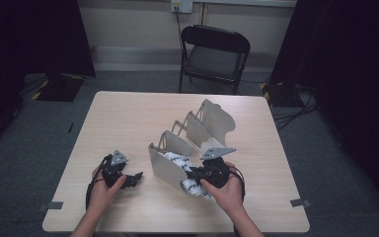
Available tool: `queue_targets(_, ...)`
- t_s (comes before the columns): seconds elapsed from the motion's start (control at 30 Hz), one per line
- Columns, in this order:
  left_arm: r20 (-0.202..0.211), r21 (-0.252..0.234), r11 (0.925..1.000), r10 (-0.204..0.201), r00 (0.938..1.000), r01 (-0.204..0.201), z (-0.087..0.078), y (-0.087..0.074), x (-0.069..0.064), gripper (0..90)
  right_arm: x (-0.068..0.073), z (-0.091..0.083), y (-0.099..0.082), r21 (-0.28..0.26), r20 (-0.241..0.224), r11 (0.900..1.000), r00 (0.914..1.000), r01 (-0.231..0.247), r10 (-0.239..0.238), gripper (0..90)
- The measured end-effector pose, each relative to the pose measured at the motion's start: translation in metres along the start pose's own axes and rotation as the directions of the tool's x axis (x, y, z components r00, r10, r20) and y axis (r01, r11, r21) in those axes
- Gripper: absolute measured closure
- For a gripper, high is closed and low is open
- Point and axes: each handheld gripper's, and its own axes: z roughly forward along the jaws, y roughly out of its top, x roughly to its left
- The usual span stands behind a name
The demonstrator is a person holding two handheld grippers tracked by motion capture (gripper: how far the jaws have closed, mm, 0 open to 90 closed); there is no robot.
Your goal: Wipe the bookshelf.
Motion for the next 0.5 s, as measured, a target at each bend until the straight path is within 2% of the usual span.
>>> queue_targets(0.33, -0.001, 0.001, 1.0, 0.0, 1.0, 0.0, 0.0, 0.0, 0.0, 14.2, 0.004, -0.009, 0.02, -0.054, -0.004, 0.9984, 0.9999, 0.015, -0.016, 78.4)
queue_targets(0.5, 0.0, 0.0, 1.0, 0.0, 1.0, 0.0, 0.0, 0.0, 0.0, 14.2, 0.009, -0.01, 0.032, -0.063, -0.008, 0.9973, 0.9992, 0.039, -0.039, 78.3)
